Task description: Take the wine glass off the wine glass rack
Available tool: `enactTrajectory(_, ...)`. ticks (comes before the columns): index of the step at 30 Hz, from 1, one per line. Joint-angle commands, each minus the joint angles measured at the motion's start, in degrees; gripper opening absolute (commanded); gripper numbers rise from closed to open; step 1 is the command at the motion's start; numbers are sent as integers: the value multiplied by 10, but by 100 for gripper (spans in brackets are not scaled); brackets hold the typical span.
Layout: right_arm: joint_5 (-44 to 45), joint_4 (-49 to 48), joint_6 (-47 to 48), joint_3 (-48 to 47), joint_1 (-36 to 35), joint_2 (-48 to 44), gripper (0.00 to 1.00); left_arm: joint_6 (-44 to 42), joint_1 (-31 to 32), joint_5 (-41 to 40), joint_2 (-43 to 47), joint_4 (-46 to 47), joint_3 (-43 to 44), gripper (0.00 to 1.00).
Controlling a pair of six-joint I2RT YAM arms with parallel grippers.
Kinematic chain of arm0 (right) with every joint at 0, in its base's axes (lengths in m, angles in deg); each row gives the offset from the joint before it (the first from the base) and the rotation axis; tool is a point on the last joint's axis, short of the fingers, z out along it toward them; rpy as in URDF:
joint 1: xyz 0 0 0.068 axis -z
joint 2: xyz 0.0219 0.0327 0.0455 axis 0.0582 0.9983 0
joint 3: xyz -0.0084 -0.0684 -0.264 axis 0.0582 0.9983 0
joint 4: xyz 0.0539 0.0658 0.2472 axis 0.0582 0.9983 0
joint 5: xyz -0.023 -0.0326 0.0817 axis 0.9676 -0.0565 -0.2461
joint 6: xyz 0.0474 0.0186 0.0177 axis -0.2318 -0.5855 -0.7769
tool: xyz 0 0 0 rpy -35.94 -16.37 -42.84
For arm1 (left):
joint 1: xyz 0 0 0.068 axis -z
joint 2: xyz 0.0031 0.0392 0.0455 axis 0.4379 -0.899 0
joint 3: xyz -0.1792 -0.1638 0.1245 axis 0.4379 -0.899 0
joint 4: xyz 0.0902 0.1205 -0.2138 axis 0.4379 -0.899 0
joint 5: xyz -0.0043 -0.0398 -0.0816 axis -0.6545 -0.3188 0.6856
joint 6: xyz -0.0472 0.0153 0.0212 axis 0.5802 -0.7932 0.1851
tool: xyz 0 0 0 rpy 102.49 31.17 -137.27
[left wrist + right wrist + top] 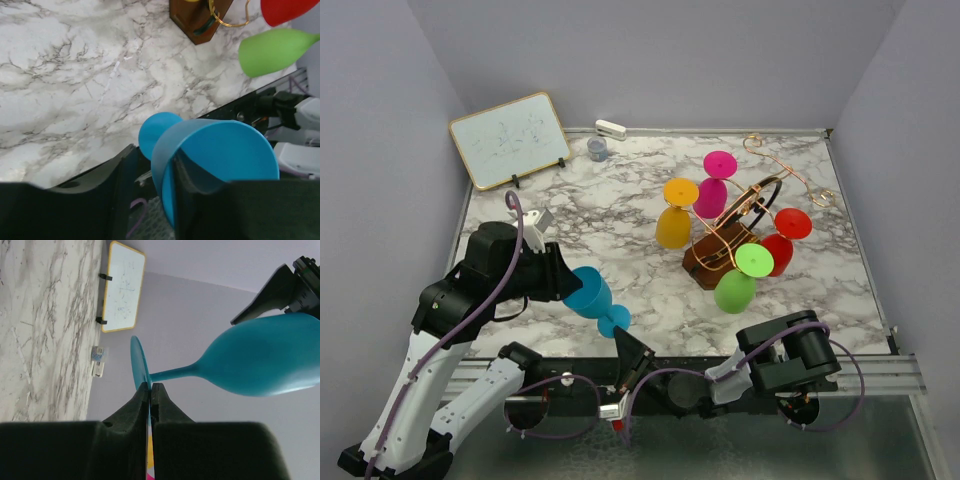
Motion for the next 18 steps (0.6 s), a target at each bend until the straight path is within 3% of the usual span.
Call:
enactTrajectory(1,-8,-41,0,-12,-4,9,1,-12,2,15,-12,4,-6,14)
enactTrajectory(2,-5,-44,0,-11,-4,11,1,-13,2,12,-15,2,-2,0)
enactTrajectory(4,1,-50,-3,-11,-4,13,2,-16,2,0,-17,-2,7,0)
enactTrajectory(6,6,-53,-8,-13,-4,15,10,-14,2,-12,-17,-4,19,0)
enactTrajectory(11,10,-39,-32,-11,-5,10,53,-3,2,-92,-14,-4,61,0)
enactTrajectory(18,22,145,-149,-10,-15,-37,57,14,2,-231,-9,61,75,0)
